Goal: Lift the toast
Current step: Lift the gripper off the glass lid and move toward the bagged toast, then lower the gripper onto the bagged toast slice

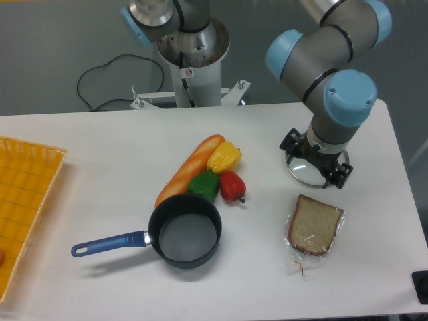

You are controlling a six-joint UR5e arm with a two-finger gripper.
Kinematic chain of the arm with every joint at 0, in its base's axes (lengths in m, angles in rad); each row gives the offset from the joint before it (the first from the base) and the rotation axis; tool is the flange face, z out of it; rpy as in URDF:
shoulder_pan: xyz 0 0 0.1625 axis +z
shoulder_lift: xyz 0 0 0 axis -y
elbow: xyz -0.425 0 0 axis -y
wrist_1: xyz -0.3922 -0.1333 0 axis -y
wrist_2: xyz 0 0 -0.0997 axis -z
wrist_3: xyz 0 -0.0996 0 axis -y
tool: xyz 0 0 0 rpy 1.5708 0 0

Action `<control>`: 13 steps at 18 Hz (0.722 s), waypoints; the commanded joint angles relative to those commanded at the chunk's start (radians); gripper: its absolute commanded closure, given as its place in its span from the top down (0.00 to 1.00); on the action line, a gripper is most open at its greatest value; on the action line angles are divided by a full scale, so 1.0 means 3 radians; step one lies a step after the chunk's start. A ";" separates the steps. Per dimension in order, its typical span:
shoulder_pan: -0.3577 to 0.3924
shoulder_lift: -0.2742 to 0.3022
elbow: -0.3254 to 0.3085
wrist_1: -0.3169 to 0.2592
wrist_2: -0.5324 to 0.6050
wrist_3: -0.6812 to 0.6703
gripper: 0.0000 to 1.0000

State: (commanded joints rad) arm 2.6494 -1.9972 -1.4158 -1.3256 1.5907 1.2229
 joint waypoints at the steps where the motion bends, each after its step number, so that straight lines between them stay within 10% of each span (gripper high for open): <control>1: -0.0056 -0.0056 -0.0010 0.0087 0.0000 -0.0087 1.00; 13: -0.0251 -0.0399 -0.0036 0.0803 0.0010 -0.0997 1.00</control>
State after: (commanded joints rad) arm 2.5740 -2.1168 -1.4265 -1.0848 1.5938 0.9239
